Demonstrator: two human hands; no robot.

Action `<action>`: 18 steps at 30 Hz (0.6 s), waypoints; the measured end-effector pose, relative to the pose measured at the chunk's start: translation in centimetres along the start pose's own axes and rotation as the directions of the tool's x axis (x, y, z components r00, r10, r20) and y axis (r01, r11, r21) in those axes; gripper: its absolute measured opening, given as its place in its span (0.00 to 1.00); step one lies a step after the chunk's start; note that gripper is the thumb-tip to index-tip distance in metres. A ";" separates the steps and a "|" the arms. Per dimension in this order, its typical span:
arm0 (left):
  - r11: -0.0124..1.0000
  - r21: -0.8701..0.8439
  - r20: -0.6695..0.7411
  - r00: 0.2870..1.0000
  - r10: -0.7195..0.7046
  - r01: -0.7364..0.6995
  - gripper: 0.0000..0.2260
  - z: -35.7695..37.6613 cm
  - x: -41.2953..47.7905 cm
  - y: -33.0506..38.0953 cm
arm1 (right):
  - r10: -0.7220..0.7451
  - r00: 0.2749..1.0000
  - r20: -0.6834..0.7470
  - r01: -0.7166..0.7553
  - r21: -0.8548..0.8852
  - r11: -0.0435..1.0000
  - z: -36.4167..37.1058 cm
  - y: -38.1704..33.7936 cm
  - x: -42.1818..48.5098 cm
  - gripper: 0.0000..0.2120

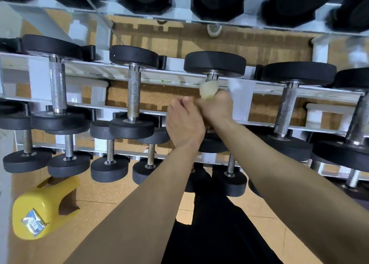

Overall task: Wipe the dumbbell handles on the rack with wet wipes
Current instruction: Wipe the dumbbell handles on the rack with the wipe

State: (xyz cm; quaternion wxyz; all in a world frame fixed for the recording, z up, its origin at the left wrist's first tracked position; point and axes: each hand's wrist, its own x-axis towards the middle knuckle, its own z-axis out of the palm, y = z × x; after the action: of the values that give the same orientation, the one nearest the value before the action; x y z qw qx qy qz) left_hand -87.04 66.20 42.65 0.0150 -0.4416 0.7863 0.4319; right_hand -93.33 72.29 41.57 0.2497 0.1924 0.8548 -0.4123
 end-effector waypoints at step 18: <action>1.000 -0.005 0.005 1.000 0.005 -0.005 0.13 -0.1 0.0 0.0 | 0.050 0.855 0.516 -0.106 0.081 0.991 -2.7 2.0 0.3 0.14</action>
State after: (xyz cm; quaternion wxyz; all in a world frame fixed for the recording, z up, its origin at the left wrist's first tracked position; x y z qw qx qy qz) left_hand -87.00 66.17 42.74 0.0146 -0.4388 0.7861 0.4351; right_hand -93.21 75.67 41.63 0.4738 0.1233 0.7260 -0.4829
